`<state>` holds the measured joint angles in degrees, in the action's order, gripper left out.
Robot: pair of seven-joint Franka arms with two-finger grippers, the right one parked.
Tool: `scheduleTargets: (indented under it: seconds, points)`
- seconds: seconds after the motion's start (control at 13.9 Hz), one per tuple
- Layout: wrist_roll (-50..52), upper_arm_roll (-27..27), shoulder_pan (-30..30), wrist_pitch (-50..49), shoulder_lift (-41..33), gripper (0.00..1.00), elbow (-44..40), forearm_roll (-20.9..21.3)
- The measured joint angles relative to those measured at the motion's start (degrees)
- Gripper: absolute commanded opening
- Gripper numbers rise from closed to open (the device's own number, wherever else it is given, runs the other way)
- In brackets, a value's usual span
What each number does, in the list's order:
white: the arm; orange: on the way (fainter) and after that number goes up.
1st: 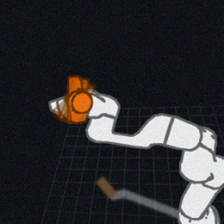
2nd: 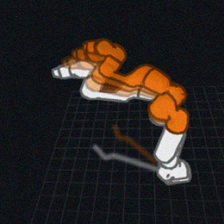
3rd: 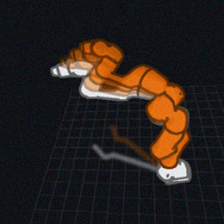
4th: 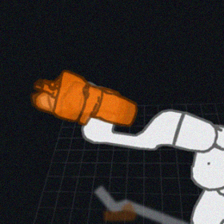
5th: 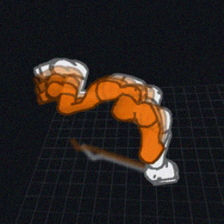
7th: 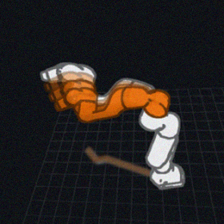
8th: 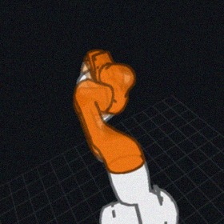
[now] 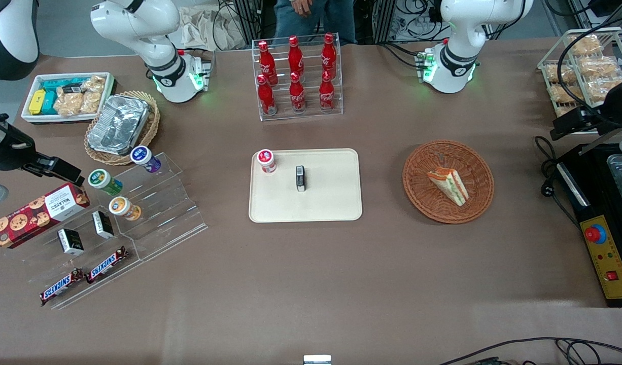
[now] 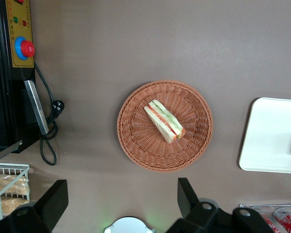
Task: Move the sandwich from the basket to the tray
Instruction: 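Move the left gripper over the sandwich in the wicker basket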
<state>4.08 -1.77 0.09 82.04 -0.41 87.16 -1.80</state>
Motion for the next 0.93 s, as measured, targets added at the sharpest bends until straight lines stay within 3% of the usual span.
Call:
scheduleTargets:
  seconds: [0.58, 0.72, 0.93]
  points:
    - [0.0, 0.09, 0.01, -3.01, -0.92, 1.0, 2.07, 0.24]
    - [0.0, 0.29, 0.06, -0.76, -3.35, 1.0, 9.08, 0.25]
    - [0.08, 0.29, 0.06, 10.67, -9.41, 1.0, 23.36, -0.24]
